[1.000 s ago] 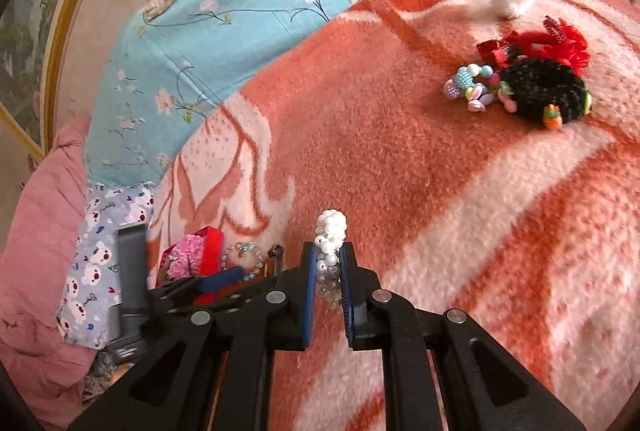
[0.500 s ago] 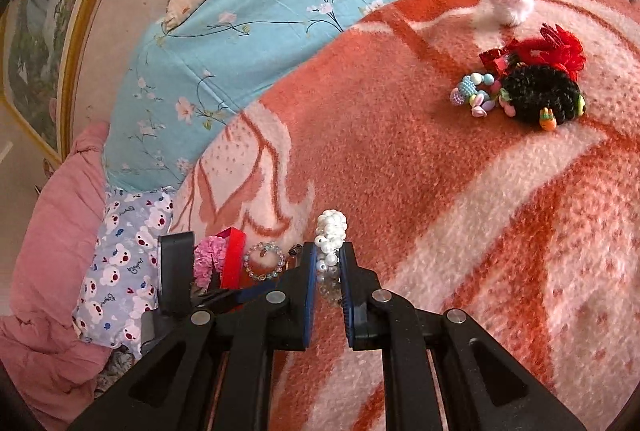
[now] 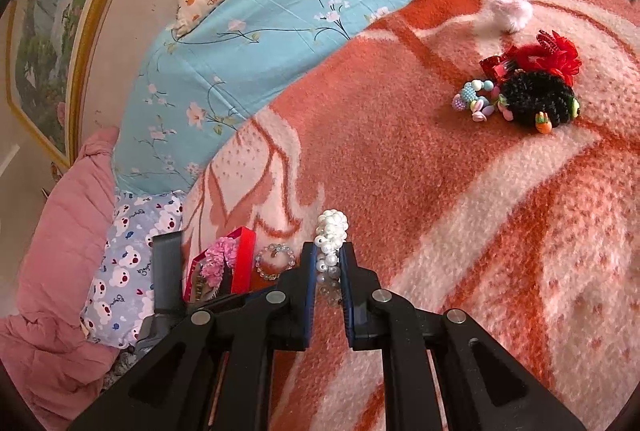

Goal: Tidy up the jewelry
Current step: 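Carry the wristwatch and pearl bracelet over the box with both tools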

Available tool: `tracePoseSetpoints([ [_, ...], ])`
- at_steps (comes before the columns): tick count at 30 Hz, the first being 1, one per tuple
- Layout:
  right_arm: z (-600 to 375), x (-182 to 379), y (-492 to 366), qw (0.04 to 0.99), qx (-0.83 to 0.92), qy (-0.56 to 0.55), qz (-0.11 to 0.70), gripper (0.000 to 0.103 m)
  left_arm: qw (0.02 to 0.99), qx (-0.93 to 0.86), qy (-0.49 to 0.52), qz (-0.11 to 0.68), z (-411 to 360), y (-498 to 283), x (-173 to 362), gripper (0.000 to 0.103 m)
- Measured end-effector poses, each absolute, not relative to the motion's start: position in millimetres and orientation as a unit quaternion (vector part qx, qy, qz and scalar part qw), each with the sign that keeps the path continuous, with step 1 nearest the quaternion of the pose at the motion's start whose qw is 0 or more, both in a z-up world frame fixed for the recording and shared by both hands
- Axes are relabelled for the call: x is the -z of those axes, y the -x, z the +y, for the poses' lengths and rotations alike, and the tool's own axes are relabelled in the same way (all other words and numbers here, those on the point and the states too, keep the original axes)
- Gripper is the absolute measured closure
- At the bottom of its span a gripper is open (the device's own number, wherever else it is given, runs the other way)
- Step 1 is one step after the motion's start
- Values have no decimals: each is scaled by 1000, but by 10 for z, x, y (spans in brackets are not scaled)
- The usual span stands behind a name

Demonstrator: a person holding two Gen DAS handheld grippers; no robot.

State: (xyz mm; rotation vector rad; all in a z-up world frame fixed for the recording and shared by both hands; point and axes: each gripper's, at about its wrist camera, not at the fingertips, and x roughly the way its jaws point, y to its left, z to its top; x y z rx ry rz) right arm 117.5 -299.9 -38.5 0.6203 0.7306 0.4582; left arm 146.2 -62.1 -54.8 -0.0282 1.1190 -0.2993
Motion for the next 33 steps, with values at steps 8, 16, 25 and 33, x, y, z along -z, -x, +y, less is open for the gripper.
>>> tracePoseSetpoints([
  [8, -2986, 303, -1059, 863, -223, -295, 345, 92, 851, 154, 36, 501, -480, -1191, 295, 90],
  [16, -2921, 186, -927, 867, -228, -285, 339, 92, 861, 162, 40, 481, -453, -966, 141, 90],
  [25, -2805, 24, -831, 870, -241, -275, 331, 92, 885, 165, 47, 433, -274, -751, -326, 90],
  [33, -2493, -63, -747, 865, -271, -260, 334, 92, 900, 149, 67, 405, 116, -529, -596, 90],
])
